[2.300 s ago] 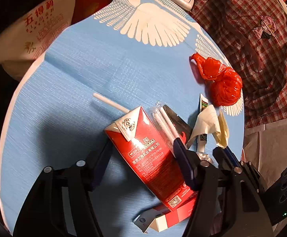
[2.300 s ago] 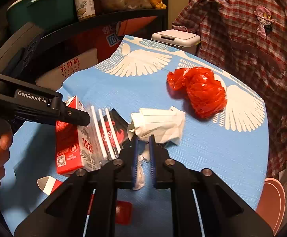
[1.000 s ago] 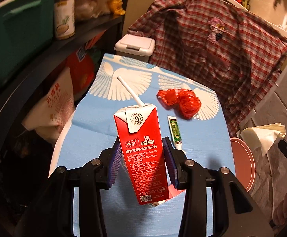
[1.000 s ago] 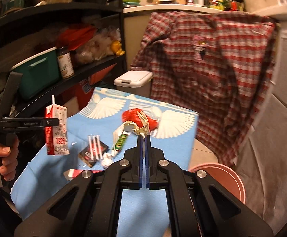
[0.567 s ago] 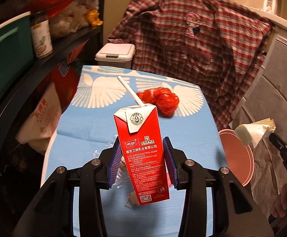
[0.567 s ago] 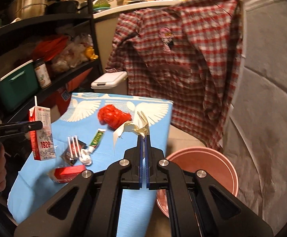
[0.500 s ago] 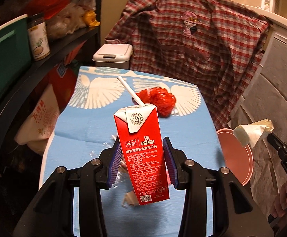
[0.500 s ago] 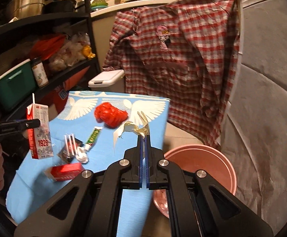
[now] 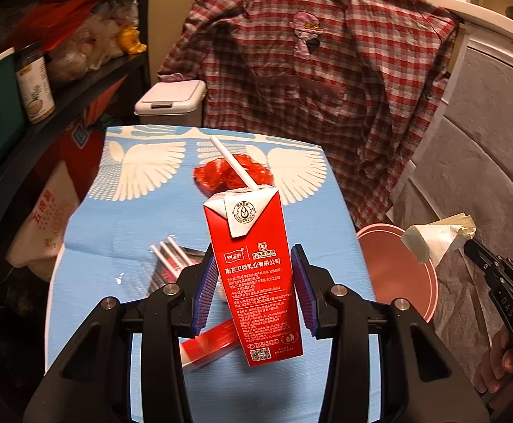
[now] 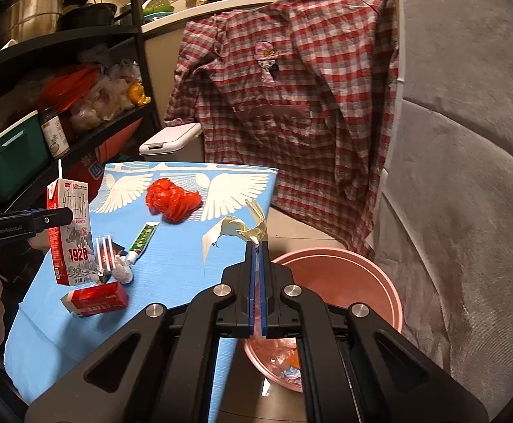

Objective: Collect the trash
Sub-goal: 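Carry the red carton and white tissue over the pink bucket with both grippers, then open both grippers to drop the carton and tissue into the bucket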

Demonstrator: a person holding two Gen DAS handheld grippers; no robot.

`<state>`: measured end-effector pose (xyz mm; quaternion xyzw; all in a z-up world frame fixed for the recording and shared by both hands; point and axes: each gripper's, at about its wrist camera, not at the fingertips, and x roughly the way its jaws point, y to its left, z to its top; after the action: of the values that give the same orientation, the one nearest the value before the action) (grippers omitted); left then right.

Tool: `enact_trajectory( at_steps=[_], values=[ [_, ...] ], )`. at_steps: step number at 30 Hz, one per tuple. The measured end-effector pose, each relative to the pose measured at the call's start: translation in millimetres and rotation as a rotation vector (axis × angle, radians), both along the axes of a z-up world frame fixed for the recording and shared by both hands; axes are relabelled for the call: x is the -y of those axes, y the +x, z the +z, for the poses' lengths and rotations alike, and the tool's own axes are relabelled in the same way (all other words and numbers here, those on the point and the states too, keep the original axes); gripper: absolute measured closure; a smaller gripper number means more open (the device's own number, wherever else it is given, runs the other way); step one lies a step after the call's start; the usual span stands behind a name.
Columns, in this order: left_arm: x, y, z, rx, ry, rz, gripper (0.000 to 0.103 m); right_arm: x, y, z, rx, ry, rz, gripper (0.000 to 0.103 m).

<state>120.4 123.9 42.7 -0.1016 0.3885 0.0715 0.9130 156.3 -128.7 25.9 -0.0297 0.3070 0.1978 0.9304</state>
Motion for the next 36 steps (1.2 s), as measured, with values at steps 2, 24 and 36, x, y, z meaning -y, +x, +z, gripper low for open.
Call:
enact_trajectory(
  at_steps=[2,24,36],
  values=[
    [5,2,0,0.0,-0.001,-0.006,0.062,5,1,0,0.0,0.002,-0.009,0.101],
    [97,35,-3,0.039,-0.064,-0.201,0.062,54,19,-16,-0.072,0.014,-0.112,0.101],
    [163,63,-27,0.021,-0.032,-0.332,0.062,71,37,-38,-0.138,-0.003,-0.163,0.101]
  ],
)
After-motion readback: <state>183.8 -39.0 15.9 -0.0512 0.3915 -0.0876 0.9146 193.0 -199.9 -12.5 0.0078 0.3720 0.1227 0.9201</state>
